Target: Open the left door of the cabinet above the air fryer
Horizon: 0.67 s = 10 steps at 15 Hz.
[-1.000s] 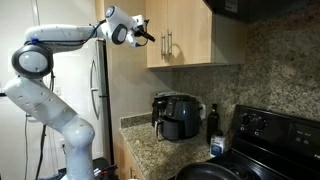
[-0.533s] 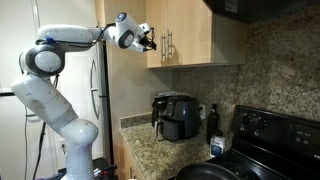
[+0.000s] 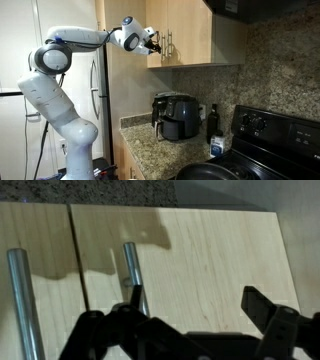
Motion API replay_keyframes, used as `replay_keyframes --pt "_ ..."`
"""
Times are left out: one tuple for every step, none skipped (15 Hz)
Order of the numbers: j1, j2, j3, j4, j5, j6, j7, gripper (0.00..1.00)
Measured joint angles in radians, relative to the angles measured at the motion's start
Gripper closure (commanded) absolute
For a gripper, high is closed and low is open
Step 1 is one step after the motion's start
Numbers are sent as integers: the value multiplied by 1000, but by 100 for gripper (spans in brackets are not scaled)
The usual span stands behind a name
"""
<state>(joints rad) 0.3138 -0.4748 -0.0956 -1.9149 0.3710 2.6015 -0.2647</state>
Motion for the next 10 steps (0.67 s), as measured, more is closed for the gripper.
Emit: replay_keyframes --pt "-8 15 -5 2 0 10 0 0" --pt "-12 35 -13 6 1 34 0 0" --pt "-13 49 -16 9 1 40 0 0" --pt "-13 52 -15 9 1 40 0 0" --pt "-13 49 -13 9 1 39 0 0" --pt "-12 43 -11 9 1 39 1 0" --pt "-12 41 -10 9 1 38 1 0" --pt "-12 41 -10 9 1 40 1 0" --pt "-11 44 -10 10 5 46 1 0" --pt "-10 50 -10 13 11 59 1 0"
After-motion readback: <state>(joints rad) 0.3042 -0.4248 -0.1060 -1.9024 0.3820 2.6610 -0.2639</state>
